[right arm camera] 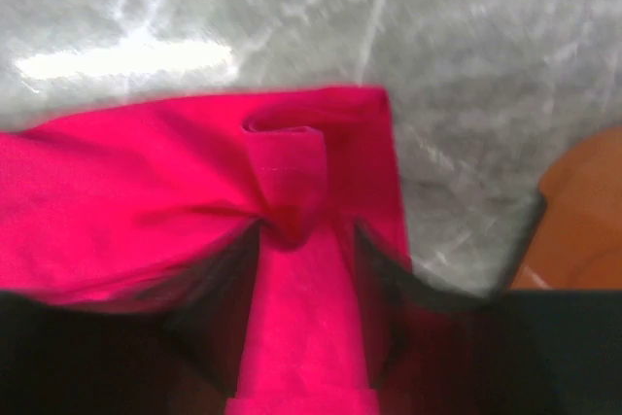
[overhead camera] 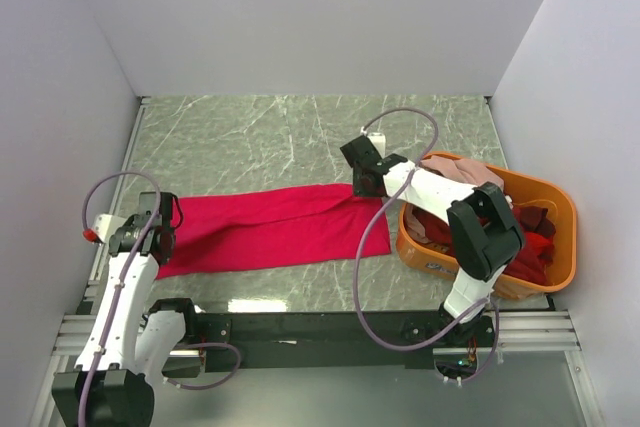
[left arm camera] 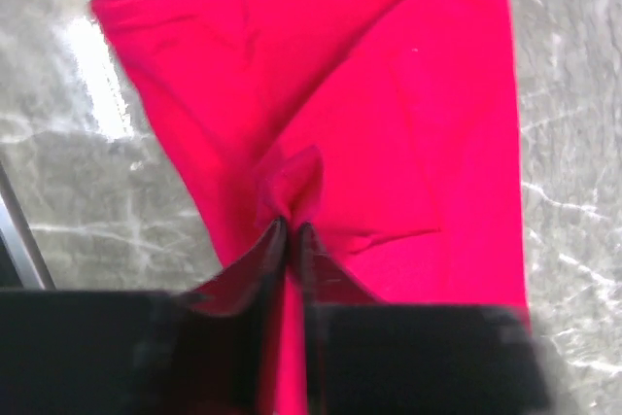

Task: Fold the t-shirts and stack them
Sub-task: Fold the tshirt

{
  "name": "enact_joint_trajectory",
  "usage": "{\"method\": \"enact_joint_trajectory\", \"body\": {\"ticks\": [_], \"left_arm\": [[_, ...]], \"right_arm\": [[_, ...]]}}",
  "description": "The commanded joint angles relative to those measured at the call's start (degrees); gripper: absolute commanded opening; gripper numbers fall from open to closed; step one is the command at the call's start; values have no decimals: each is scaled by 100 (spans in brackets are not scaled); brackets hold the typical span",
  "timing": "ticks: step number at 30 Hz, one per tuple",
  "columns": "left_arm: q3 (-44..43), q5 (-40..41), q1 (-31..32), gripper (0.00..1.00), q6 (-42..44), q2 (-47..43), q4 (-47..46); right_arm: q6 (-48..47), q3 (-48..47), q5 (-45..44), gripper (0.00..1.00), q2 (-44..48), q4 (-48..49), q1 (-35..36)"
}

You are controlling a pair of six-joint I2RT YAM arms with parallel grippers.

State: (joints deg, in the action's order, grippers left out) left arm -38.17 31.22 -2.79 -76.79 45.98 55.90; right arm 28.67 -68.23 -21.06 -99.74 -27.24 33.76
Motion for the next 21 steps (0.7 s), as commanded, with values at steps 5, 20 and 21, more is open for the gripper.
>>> {"method": "enact_joint_trajectory", "body": {"ticks": [5,20,21], "left_arm": [[-400,217,24,64,-881,-545,913],[-384,-1600,24,99,1192,761,-2201],[-393,-1732,24,100,1324,990,-2389]], "right_arm": [[227,503,-364,63,894,-167,166],[-449,-840,1241,73,-104,149,473],[-423,-1033,1288,73,-228,97,509]]}}
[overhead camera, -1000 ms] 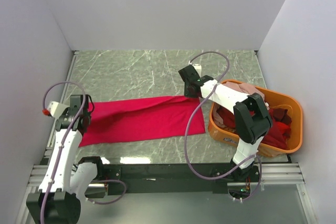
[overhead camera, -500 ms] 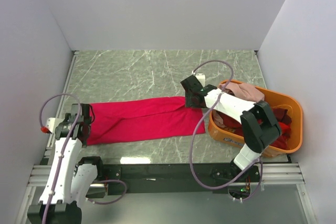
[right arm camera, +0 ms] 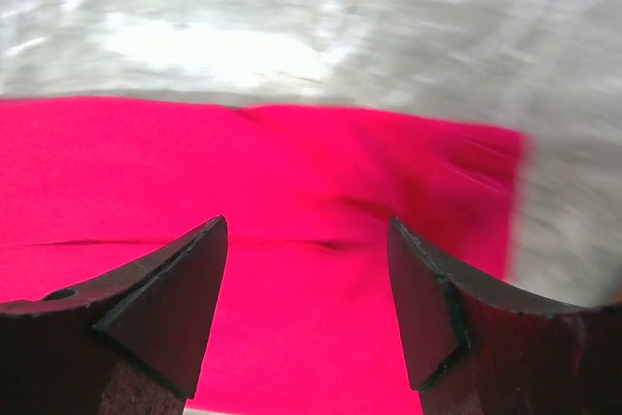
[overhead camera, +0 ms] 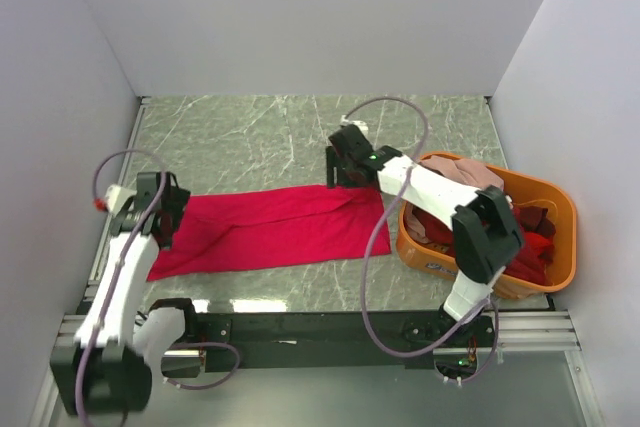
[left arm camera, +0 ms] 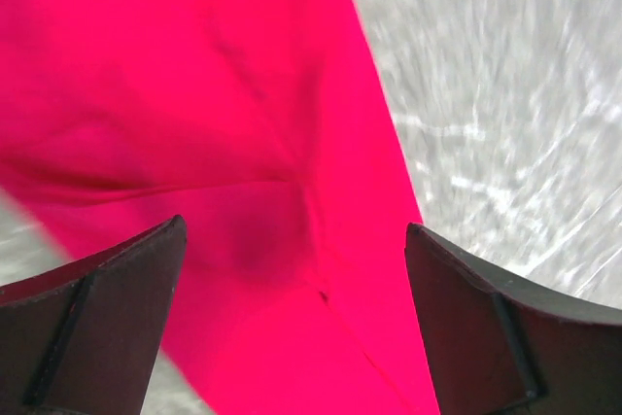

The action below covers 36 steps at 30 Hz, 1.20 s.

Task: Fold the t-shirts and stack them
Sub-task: Fold the tshirt

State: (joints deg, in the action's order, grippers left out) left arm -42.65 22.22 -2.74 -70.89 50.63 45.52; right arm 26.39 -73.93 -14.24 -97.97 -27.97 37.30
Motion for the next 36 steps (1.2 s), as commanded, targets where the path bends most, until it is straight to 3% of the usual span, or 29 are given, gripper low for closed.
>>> {"method": "enact_joint_trajectory", "body": {"ticks": [1,9,20,30,36], "left_arm": [[29,-1094,19,100,770,979,-1492],[82,-992,-68,99,884,2827,-1968],[249,-113,-727,100,840,3172,-1511],[143,-279,-763,99,981,3180,-1625],[73,-306,-763,99,990,3418,-1651]], "right_arm": [[-196,-516,650,73,-502,143,198],[50,-333,458,73,-1145,-147,59],[481,55,-483,74,-706,-701,-680],[-152,-113,735,74,-354,52,-417],[-100,-244,1388,74,-863,362,-372]]}}
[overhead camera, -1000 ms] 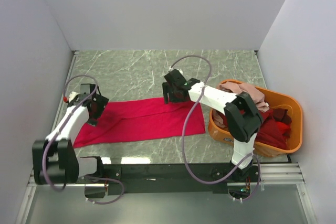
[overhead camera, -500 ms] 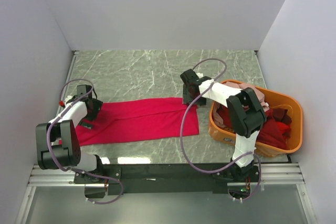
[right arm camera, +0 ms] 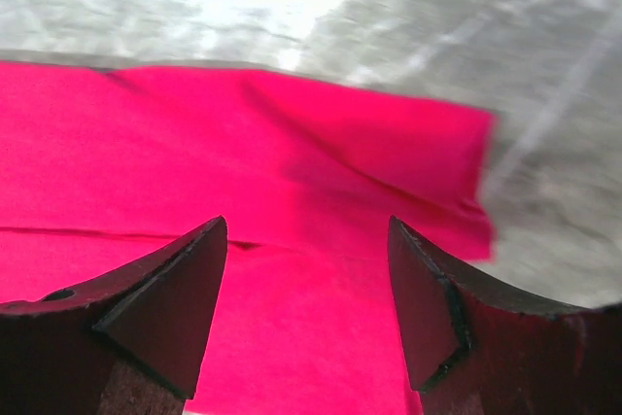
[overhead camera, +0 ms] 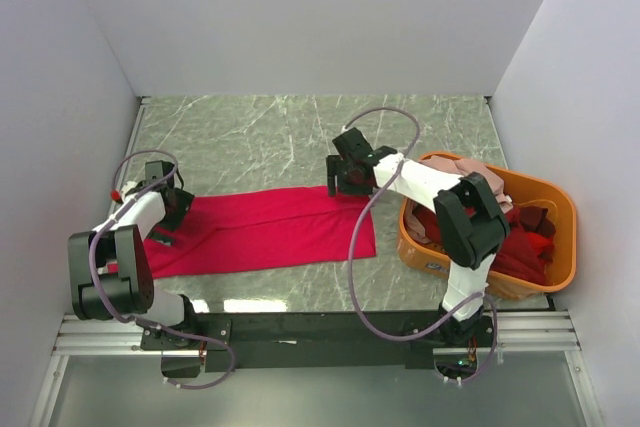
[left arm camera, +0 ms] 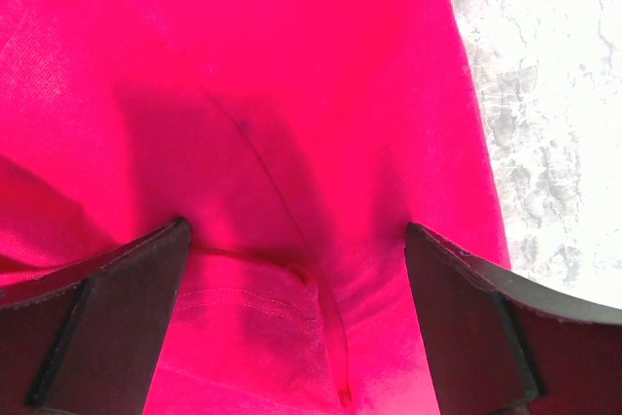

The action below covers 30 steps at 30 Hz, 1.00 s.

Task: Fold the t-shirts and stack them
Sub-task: Fold the tshirt

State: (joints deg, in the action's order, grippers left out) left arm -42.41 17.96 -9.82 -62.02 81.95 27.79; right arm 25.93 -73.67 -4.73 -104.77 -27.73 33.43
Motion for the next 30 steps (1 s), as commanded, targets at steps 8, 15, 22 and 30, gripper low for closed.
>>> {"method": "enact_joint_trajectory", "body": {"ticks": [8,15,22,30], "left_arm": [[66,366,-98,99,58,321,271],[146,384,-151,99,24,225,297],[146,138,-151,99,49,163,174],[-266,-424,-143,99,269,523,-309]], "right_arm": [[263,-315,-27,74,-852,242,-310],[333,72,-229,74,-501,250,-504],[71,2,305,74,167,355,-434],[-176,-113,754,74,-51,628,58]]}}
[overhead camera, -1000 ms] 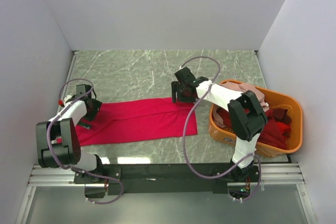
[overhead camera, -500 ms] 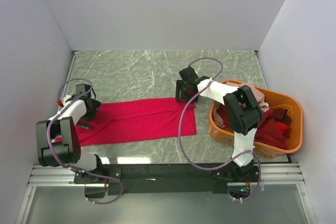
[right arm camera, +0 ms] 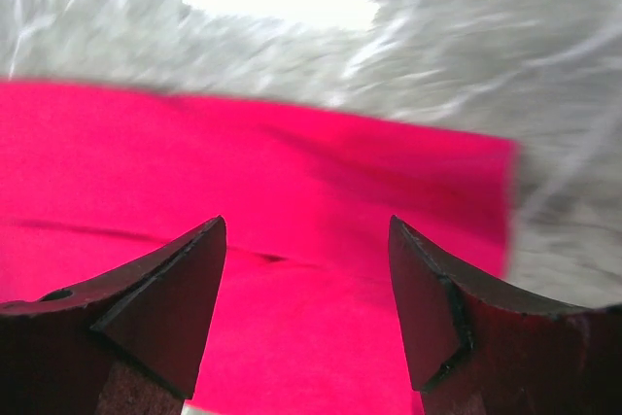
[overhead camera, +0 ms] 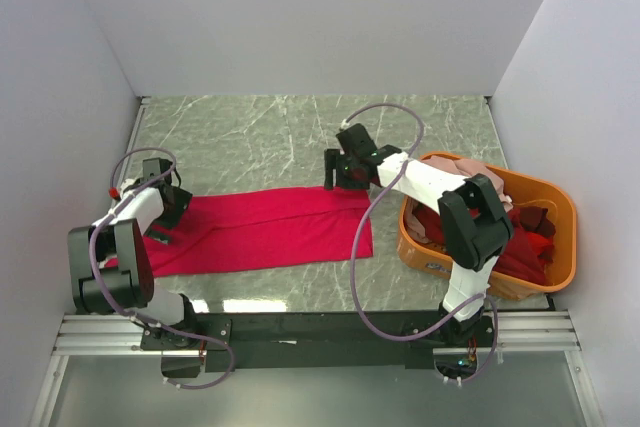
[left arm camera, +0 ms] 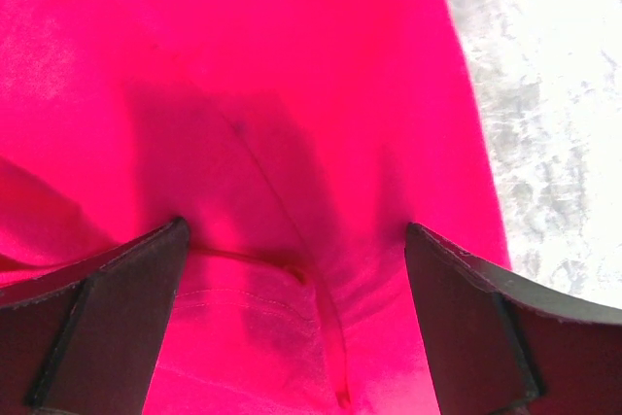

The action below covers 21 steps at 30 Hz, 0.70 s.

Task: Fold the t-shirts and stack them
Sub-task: Fold the tshirt

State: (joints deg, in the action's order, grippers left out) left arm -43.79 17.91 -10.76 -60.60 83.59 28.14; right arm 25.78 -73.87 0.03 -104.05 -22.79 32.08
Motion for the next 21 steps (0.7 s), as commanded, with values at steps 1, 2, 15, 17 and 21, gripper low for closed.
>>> {"method": "enact_joint_trajectory", "body": {"ticks": [1,2,15,17,21], "left_arm": [[-225,-472,-31,99,145,455,-431],[-427,-542,-5,99,171,665,-467],[-4643,-929,1330,100,681,3943,-294],[-5913,-1026,1699,99,847,4723,-108],[-7484,-1675,2183,99,1032,5816,-499]], "right_arm": [[-144,-84,330,74,-194,151,281],[-143,-58,383,74,-256,256,325],[217,1681,638,74,436,644,1203],[225,2191,962,74,701,749,1545],[313,2596,1560,74,1237,898,2424]]}}
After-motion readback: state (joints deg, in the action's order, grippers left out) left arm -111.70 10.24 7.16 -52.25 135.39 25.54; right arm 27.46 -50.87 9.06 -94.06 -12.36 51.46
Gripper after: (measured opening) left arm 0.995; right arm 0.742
